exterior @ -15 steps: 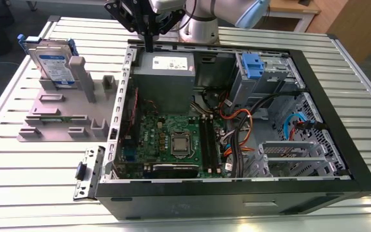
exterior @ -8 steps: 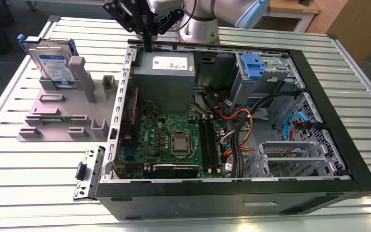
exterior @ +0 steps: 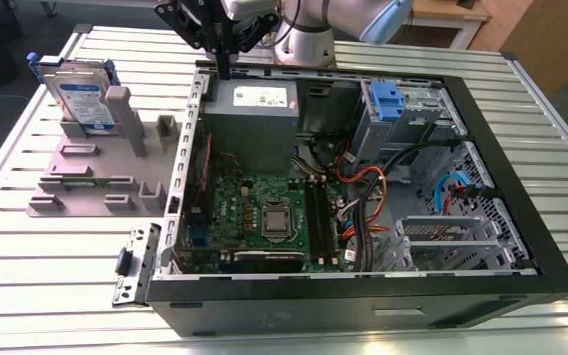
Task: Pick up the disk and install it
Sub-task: 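Reach for the disk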
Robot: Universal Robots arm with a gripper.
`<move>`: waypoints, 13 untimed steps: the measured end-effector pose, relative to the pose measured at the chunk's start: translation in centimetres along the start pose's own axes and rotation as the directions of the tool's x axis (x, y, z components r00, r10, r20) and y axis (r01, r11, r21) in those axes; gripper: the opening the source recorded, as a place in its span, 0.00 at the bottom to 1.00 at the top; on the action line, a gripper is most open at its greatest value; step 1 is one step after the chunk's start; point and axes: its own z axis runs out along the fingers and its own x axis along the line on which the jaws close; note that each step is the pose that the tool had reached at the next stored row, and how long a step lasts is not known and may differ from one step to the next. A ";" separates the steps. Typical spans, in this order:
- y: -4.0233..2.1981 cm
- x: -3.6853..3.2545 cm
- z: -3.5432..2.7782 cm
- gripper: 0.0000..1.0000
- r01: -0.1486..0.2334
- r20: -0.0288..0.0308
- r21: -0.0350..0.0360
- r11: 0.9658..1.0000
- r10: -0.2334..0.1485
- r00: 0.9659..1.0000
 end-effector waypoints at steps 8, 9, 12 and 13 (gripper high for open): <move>-0.02 0.28 -0.01 0.10 0.000 0.000 0.000 1.000 0.000 1.000; -0.02 0.32 -0.01 0.10 0.000 0.000 0.000 1.000 0.000 1.000; -0.03 0.40 -0.01 0.10 0.000 0.000 0.000 1.000 0.000 1.000; -0.03 0.42 -0.01 0.10 0.000 0.000 0.000 1.000 0.000 1.000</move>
